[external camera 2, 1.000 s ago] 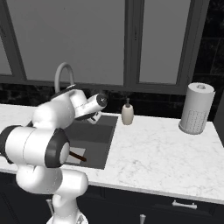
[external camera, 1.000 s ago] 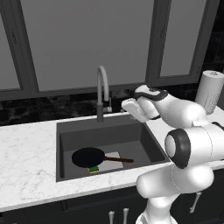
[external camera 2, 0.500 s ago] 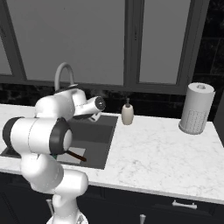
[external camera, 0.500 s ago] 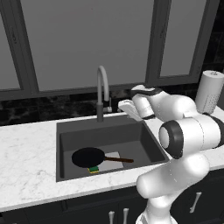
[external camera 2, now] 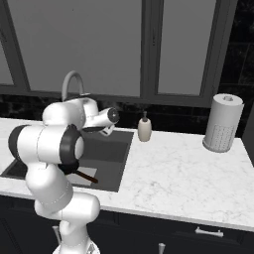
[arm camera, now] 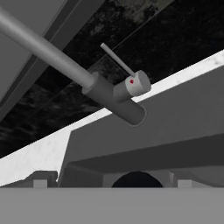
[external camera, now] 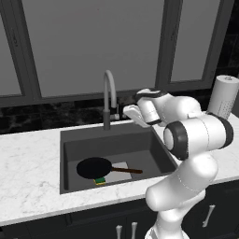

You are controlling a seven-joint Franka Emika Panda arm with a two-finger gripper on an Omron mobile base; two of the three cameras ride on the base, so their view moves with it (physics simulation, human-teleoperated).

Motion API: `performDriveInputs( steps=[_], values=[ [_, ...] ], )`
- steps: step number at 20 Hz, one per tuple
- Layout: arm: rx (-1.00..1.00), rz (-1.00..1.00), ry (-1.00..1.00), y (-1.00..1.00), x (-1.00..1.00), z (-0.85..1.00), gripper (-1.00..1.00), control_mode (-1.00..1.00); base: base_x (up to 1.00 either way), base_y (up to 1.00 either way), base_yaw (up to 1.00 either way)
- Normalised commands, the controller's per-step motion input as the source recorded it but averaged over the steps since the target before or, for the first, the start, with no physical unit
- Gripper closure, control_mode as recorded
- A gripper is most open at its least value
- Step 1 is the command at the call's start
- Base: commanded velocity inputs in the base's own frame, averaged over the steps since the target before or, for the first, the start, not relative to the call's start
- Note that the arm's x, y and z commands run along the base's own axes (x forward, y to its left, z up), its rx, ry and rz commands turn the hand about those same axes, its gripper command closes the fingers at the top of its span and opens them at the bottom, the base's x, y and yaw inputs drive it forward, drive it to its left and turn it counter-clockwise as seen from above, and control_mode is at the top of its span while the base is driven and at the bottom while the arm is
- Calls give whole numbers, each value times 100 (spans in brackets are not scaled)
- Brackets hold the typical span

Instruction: Pick the pan and sponge and place them into the sink. Then turn on the water.

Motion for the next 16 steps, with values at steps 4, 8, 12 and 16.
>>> performDriveInputs(
  steps=[4,8,12,16],
  values=[
    [0,-2,0,12,30,-14,-100,-100,0,0,0],
    [0,-5,0,11,30,-16,-100,-100,0,0,0],
    [0,-5,0,2,32,-15,-100,-100,0,0,0],
    [1,-5,0,0,36,-19,-100,-100,0,0,0]
  ],
)
